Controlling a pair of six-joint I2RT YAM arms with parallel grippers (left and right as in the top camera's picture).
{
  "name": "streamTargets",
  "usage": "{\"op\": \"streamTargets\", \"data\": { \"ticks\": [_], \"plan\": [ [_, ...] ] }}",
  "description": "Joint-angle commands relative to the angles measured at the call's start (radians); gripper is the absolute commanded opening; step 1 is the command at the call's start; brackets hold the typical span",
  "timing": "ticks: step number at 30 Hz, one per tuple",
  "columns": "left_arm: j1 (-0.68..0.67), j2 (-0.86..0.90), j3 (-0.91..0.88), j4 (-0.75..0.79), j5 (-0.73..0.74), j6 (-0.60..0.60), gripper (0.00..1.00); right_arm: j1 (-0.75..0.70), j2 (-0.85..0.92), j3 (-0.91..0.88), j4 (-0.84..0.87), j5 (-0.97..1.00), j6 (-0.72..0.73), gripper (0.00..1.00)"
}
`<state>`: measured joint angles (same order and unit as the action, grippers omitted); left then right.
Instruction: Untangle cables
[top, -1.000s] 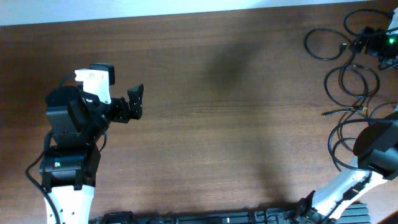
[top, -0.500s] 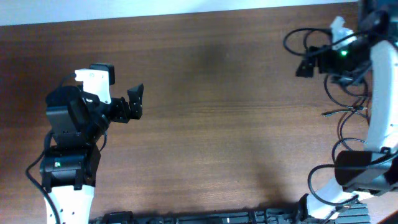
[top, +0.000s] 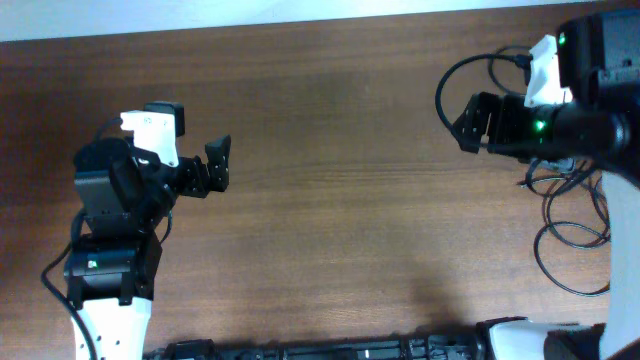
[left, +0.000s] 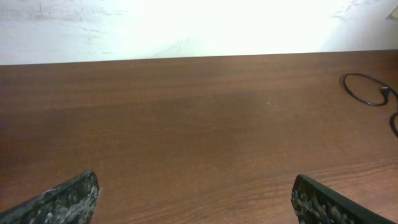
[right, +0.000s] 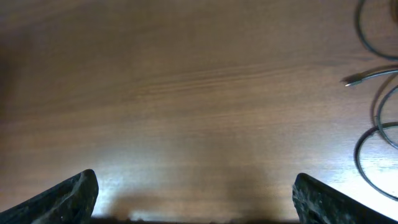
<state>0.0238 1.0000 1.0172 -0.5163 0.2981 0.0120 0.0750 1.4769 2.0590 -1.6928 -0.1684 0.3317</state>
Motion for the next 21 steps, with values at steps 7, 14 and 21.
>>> {"op": "streamTargets", "data": {
  "ticks": [7, 14, 21],
  "plan": [
    [0.003, 0.0, 0.002, 0.002, -0.004, 0.019, 0.99, 0.101, -0.438, -0.557, 0.33, 0.188, 0.197, 0.99],
    [0.003, 0.0, 0.002, 0.001, -0.004, 0.019, 0.99, 0.097, -0.822, -1.195, 1.126, 0.264, -0.065, 0.99],
    [0.003, 0.0, 0.002, 0.001, -0.004, 0.019, 0.99, 0.075, -0.987, -1.7, 1.804, 0.26, -0.093, 0.98]
  ]
}}
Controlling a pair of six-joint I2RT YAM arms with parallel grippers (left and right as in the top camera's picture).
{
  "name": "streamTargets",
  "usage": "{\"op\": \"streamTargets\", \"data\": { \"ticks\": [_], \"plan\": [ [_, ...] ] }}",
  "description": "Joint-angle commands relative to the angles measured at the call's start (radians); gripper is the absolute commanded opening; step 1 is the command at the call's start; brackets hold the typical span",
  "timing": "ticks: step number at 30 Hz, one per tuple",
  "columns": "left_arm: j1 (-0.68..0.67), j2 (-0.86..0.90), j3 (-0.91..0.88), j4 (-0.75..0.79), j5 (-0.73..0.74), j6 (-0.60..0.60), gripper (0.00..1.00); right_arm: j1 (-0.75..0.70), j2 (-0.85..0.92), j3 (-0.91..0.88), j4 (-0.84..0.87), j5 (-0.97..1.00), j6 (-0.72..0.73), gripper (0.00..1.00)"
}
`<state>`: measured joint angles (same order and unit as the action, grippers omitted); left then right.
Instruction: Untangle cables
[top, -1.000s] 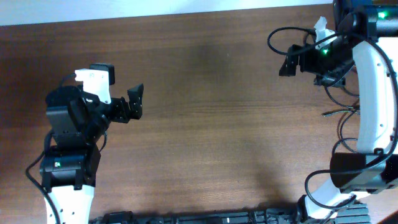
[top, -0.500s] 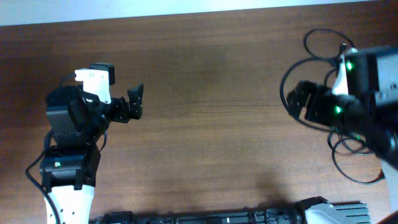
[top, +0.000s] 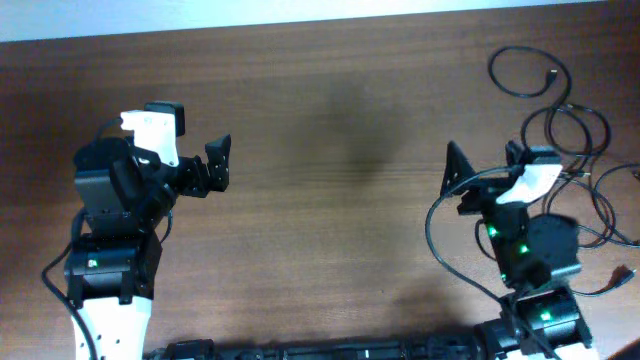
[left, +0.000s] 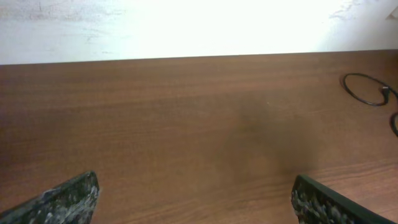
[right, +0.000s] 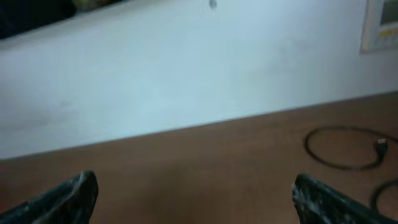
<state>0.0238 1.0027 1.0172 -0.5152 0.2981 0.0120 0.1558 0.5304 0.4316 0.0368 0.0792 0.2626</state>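
Observation:
Black cables (top: 570, 130) lie in tangled loops at the table's far right; one separate loop (top: 525, 70) sits nearest the back edge. That loop (right: 342, 149) shows in the right wrist view, and a cable loop (left: 367, 90) shows far off in the left wrist view. My right gripper (top: 458, 180) stands open with nothing in it, left of the cable pile and apart from it. At the left side my left gripper (top: 218, 165) is open and empty too, far from the cables.
The brown wooden table (top: 330, 200) ends at a white wall (right: 186, 74) along its back edge. More cable runs past the right arm's base (top: 540, 290) toward the right edge. A dark bar (top: 320, 350) lies along the front edge.
My right arm was at the back right over the cables; now it is nearer the front right, its camera facing the wall. The cable pile is now uncovered. The left arm has not moved.

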Motion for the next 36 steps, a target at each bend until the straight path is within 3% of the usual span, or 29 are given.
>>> {"op": "streamTargets", "data": {
  "ticks": [1, 7, 10, 13, 18, 22, 25, 30, 36],
  "plan": [
    [0.003, -0.002, 0.002, 0.0, -0.004, 0.019, 0.99, -0.006, -0.071, -0.129, 0.131, 0.012, -0.029, 0.99],
    [0.003, -0.002, 0.002, 0.0, -0.004, 0.019, 0.99, -0.006, -0.227, -0.406, 0.402, 0.016, -0.031, 0.99],
    [0.003, -0.002, 0.002, 0.0, -0.004, 0.019, 0.99, -0.006, -0.286, -0.426, 0.381, 0.035, -0.031, 0.99],
    [0.003, -0.002, 0.002, 0.0, -0.004, 0.019, 0.99, -0.006, -0.32, -0.426, 0.286, 0.049, -0.031, 0.99],
    [0.003, -0.002, 0.002, 0.0, -0.004, 0.019, 0.99, -0.006, -0.496, -0.426, -0.11, 0.049, -0.031, 0.99],
    [0.003, -0.002, 0.002, 0.0, -0.004, 0.019, 0.99, -0.032, -0.527, -0.426, -0.106, 0.049, -0.051, 0.99],
    [0.003, -0.002, 0.002, 0.0, -0.004, 0.019, 0.99, -0.082, -0.527, -0.426, -0.11, 0.023, -0.163, 0.99],
    [0.003, -0.002, 0.002, 0.0, -0.004, 0.019, 0.99, -0.177, -0.527, -0.426, -0.112, 0.007, -0.162, 0.99],
    [0.003, -0.002, 0.002, 0.0, -0.004, 0.019, 0.99, -0.177, -0.527, -0.426, -0.114, -0.03, -0.151, 0.99]
  ]
}}
